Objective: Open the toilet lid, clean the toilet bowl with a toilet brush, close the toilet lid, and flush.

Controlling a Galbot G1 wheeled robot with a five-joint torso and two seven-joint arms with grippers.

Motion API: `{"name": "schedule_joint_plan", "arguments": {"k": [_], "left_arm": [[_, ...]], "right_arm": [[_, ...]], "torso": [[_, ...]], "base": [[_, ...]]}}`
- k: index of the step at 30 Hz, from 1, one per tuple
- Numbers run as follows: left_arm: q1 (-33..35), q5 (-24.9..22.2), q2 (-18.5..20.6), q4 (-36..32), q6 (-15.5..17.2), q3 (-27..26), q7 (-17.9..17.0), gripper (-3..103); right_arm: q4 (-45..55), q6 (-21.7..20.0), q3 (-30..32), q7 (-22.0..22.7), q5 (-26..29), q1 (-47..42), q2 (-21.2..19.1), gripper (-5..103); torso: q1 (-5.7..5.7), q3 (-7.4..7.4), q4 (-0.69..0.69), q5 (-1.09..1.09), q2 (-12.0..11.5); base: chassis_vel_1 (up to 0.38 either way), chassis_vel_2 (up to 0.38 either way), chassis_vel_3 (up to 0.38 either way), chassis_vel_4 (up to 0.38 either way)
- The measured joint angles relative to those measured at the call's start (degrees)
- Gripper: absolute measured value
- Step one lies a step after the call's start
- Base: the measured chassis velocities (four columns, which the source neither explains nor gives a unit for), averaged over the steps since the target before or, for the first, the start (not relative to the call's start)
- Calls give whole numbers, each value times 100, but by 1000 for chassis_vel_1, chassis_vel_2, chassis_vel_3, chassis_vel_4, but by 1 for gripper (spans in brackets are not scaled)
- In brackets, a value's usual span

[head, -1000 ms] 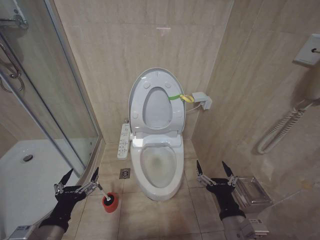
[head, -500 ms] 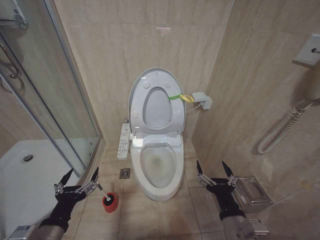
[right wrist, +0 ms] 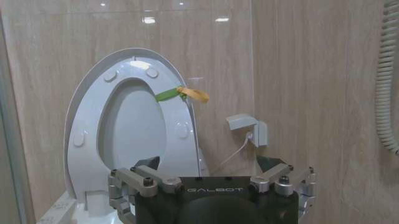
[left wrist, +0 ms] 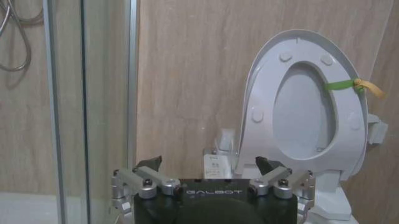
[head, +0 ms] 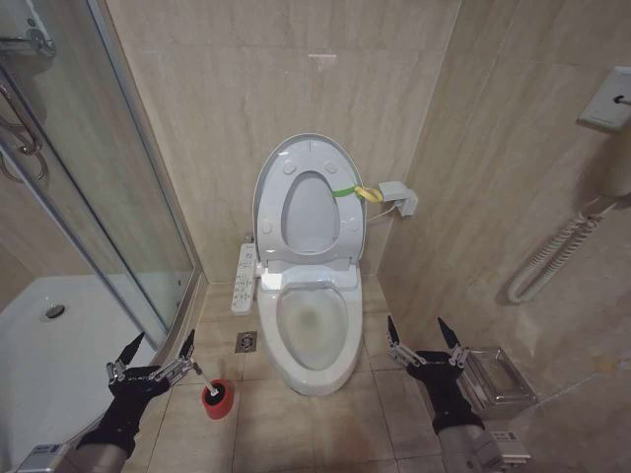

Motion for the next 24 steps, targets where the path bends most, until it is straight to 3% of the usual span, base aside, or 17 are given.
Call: {"name": "schedule_joint_plan", "arguments": {"k": [24], "left_arm": [[0,0,0,0,0,0,0,98]], "right_arm": [[0,0,0,0,0,0,0,100]], "torso": [[0,0,0,0,0]], "base": [[0,0,0,0]]}}
